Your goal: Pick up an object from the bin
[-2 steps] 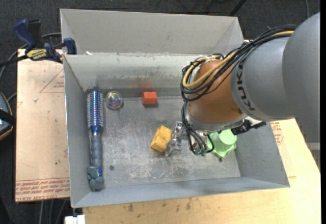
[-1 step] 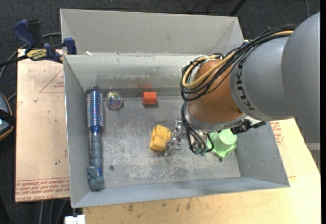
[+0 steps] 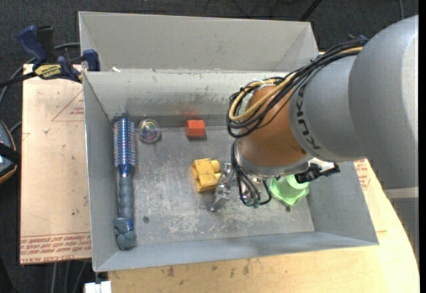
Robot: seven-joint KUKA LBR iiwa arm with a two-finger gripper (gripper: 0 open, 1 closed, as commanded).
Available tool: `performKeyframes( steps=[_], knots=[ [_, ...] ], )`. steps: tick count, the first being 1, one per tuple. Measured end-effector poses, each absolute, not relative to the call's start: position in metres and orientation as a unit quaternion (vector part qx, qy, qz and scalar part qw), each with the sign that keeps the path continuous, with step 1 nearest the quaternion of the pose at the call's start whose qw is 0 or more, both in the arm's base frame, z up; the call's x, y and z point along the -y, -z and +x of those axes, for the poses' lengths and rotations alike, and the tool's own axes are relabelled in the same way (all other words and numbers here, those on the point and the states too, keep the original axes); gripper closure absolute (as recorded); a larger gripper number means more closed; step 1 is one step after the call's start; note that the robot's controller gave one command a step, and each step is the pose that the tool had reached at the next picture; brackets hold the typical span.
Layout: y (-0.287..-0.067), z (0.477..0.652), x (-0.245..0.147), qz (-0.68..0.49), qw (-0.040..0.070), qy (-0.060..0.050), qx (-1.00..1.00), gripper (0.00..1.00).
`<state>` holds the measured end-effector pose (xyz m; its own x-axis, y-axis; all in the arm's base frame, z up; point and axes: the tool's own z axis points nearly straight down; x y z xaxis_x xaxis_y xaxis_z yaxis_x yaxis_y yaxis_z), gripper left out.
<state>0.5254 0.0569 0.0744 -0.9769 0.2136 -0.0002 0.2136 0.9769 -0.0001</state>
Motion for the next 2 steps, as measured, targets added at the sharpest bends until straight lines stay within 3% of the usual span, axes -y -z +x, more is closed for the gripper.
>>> performKeyframes(
  steps=[1, 2],
  knots=[
    [-0.074, 0.526, -0.058, 0.108, 0.004, -0.002, -0.994, 0.00],
    [-0.146, 0.492, 0.037, 0.051, 0.002, 0.001, -0.999, 0.00]
  ],
)
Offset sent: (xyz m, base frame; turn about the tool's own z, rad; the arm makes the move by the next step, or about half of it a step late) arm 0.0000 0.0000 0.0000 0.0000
